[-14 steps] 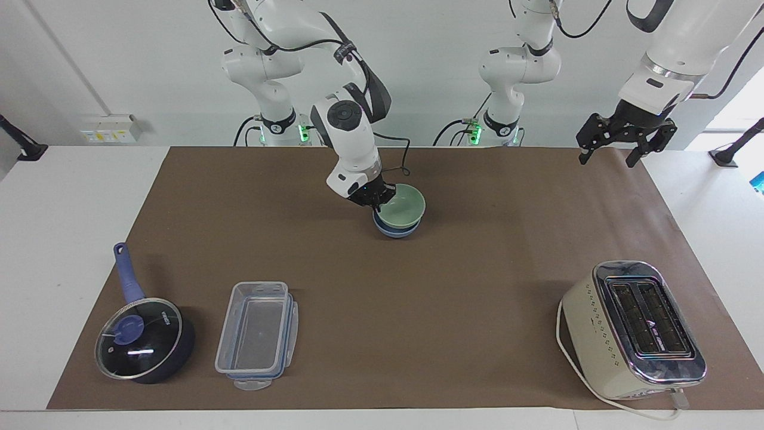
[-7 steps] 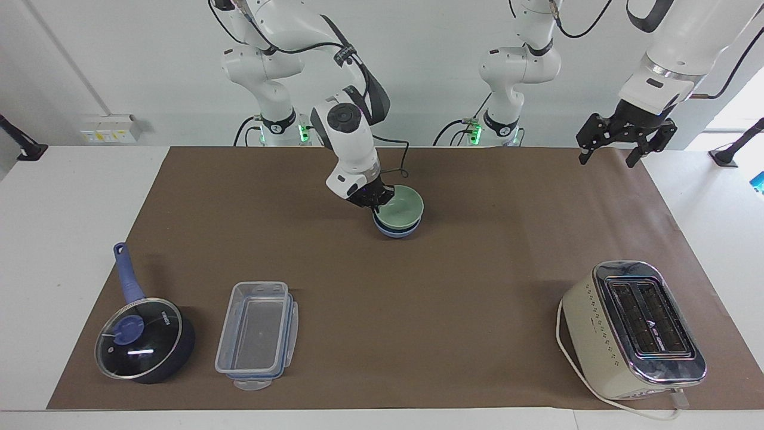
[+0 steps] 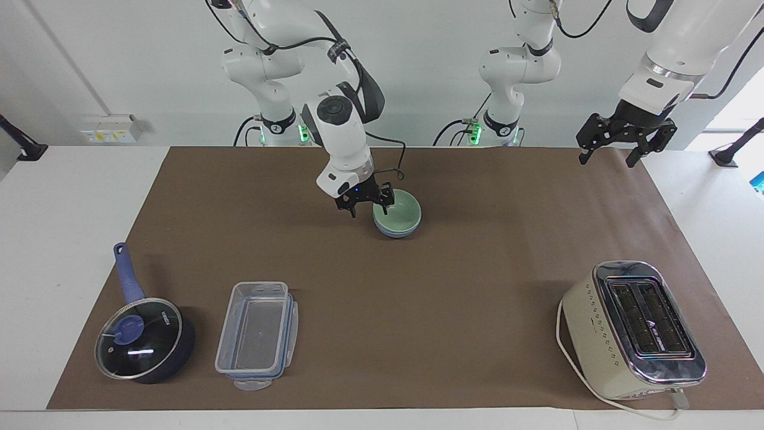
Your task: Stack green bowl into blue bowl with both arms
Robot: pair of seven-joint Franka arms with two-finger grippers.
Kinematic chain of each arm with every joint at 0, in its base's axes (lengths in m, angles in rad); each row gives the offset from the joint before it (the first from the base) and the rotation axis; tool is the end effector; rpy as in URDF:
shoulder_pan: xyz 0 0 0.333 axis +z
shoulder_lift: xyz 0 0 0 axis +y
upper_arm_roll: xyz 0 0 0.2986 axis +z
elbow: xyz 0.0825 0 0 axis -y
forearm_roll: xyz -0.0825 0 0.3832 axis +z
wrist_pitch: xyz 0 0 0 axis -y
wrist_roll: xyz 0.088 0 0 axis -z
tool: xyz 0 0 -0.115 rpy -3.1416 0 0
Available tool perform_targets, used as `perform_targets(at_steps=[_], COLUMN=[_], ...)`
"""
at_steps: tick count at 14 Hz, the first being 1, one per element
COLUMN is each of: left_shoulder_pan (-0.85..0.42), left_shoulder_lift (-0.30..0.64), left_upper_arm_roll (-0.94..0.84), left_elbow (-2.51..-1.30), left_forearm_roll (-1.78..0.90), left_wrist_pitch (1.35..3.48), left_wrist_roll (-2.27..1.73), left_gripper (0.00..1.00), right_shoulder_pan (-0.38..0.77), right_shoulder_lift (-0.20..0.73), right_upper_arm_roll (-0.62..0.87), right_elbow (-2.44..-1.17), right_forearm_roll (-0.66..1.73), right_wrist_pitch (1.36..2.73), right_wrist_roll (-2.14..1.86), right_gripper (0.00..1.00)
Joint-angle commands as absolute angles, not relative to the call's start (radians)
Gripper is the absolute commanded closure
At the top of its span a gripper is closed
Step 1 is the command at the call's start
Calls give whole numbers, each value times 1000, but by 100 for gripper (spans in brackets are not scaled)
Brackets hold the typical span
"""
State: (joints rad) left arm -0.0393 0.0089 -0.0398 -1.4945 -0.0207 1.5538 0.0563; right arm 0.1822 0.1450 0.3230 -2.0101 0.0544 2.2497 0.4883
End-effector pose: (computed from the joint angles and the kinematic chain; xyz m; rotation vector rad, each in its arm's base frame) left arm 0.5537 -0.0462 0.6286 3.1118 -0.2123 0.0782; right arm 0.5155 0.2831 0.3722 -3.0135 0.0311 -0.0700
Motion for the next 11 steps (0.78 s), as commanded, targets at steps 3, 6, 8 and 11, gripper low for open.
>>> perform_targets(at_steps=[3, 6, 8, 11], left_shoulder_pan=[-29, -29, -29, -29], left_shoulder_lift=[-6, -6, -6, -6], left_upper_arm_roll=[-48, -48, -48, -48], left_elbow=[-1503, -1503, -1503, -1503], left_forearm_roll=[-2, -2, -2, -2], left_wrist_pitch=[1540, 1540, 1540, 1540], left_wrist_roll=[54, 54, 54, 54], left_gripper=[0, 0, 0, 0], right_shoulder_pan=[87, 43, 2, -31], right_shoulder_lift=[123, 78, 19, -49], right_upper_arm_roll=[327, 319, 321, 318], right_elbow=[-1821, -1729, -1703, -1700], right_forearm_roll=[-93, -94, -77, -72], right_wrist_pitch=[2001, 1876, 1806, 1743], right_wrist_roll=[488, 488, 486, 488], right_gripper=[0, 0, 0, 0])
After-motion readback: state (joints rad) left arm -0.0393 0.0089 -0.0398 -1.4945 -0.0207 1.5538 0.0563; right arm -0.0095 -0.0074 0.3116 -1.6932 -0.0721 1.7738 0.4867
